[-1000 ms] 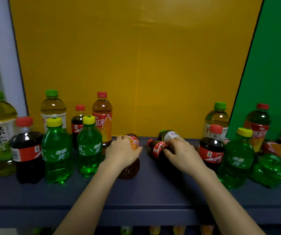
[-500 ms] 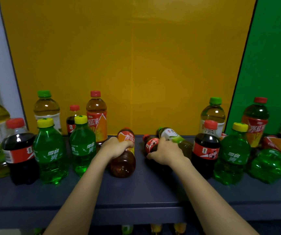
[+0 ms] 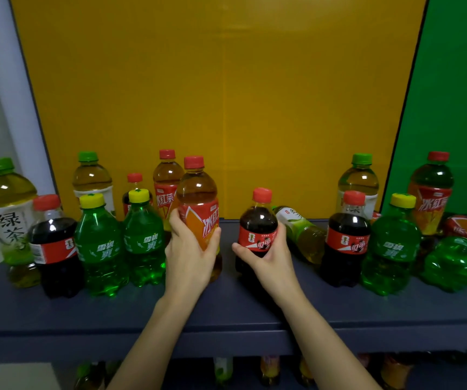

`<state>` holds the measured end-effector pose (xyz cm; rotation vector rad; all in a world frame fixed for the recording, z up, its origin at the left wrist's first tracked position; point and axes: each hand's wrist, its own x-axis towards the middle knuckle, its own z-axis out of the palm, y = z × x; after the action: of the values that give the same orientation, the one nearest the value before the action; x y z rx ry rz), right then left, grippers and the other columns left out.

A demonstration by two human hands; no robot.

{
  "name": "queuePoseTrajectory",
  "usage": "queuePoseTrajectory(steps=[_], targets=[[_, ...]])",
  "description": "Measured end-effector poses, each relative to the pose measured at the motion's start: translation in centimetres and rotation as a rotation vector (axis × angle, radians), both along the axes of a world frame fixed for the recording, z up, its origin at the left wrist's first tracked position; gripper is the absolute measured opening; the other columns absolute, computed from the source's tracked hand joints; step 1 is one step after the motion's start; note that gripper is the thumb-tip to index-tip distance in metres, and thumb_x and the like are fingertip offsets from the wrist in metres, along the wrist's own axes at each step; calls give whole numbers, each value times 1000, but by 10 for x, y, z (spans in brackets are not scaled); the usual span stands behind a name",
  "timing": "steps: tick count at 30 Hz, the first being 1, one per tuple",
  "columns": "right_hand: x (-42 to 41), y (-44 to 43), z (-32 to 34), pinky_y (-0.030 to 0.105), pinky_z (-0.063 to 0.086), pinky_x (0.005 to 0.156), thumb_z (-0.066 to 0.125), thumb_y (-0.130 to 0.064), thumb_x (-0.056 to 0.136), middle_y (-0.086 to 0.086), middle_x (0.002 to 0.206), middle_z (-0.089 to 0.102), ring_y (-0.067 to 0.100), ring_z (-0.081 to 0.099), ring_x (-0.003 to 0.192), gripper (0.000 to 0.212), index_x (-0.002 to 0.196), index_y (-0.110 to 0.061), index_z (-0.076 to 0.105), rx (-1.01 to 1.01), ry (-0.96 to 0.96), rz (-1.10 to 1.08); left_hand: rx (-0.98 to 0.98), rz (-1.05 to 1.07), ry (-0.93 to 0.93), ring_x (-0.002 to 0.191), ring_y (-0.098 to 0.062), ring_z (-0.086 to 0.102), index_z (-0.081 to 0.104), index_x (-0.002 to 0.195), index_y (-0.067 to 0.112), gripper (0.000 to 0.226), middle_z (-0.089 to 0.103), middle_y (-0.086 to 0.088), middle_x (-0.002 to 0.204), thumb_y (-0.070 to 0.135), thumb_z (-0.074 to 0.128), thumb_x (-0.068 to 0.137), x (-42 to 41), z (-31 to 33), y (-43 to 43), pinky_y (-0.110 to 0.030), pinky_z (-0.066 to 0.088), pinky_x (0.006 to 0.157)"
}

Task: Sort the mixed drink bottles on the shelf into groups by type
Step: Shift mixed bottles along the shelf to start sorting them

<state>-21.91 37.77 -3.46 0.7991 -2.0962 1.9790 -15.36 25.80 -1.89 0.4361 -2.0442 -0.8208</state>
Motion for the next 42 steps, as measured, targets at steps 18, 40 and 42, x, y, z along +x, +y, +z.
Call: queuePoseTrajectory(steps=[18, 40, 42], targets=[[4, 13, 3, 23, 35, 100, 74, -36, 74, -11, 135, 42, 3, 40, 123, 81, 140, -26, 28, 177, 11, 70, 117, -108, 79, 137, -24, 26, 4, 147, 11, 75, 21, -12, 150, 16, 54, 91, 11, -16, 9, -30, 25, 108], [-11, 267, 46, 11, 48, 65, 54, -6, 89, 5, 79, 71, 6, 66, 72, 16, 89, -14, 68, 237, 65, -110, 281, -496, 3, 95, -15, 59, 57, 94, 25, 18, 62, 1, 99, 8, 49, 93, -46, 5, 129, -23, 43, 80], [-32, 281, 50, 9, 48, 66, 53, -7, 90, 3, 80, 71, 3, 66, 74, 16, 91, -16, 67, 267, 60, -117, 257, -407, -68, 94, -20, 57, 57, 100, 18, 14, 61, -5, 102, 9, 48, 94, -63, 3, 130, -24, 39, 78]])
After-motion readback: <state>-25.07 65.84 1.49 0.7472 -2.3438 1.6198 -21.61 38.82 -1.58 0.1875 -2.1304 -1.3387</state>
